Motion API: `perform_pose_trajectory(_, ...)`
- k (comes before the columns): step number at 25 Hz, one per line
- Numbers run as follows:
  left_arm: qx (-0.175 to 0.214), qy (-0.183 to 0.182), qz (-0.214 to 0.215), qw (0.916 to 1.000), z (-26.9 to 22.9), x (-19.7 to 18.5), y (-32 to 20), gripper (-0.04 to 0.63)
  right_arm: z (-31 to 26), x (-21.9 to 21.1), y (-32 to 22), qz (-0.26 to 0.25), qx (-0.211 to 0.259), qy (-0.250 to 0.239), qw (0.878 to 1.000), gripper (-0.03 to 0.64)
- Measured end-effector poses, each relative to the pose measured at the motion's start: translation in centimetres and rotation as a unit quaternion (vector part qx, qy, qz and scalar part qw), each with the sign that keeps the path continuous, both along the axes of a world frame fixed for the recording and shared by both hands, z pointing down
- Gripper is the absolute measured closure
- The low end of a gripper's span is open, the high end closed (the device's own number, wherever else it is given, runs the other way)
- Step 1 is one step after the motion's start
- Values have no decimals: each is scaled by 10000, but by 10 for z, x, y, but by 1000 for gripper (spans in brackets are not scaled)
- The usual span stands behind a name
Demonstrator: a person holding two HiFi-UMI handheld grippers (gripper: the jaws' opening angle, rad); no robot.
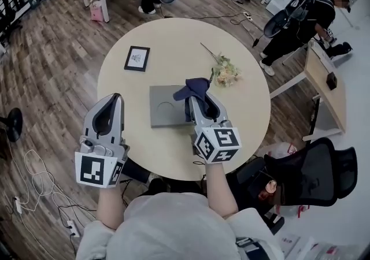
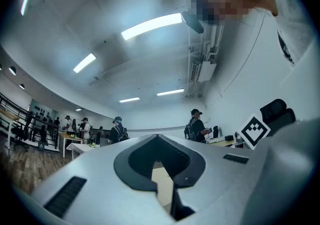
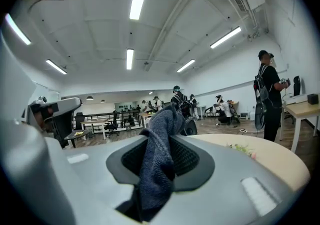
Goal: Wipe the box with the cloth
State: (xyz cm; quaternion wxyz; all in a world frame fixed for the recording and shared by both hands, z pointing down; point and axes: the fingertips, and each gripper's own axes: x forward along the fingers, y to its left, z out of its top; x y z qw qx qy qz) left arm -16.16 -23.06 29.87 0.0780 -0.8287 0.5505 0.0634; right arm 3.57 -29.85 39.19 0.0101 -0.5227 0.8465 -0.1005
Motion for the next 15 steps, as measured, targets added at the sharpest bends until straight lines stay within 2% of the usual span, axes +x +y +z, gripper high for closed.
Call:
perform_pose_trajectory(8, -260, 59, -303, 9992, 17, -1, -5, 588, 45, -36, -48, -472, -778, -19, 9959, 508)
perform_pose_trajectory(15, -436, 79, -575, 9974, 29, -7, -6, 588, 95, -80, -75, -931, -1445, -49, 9851, 508)
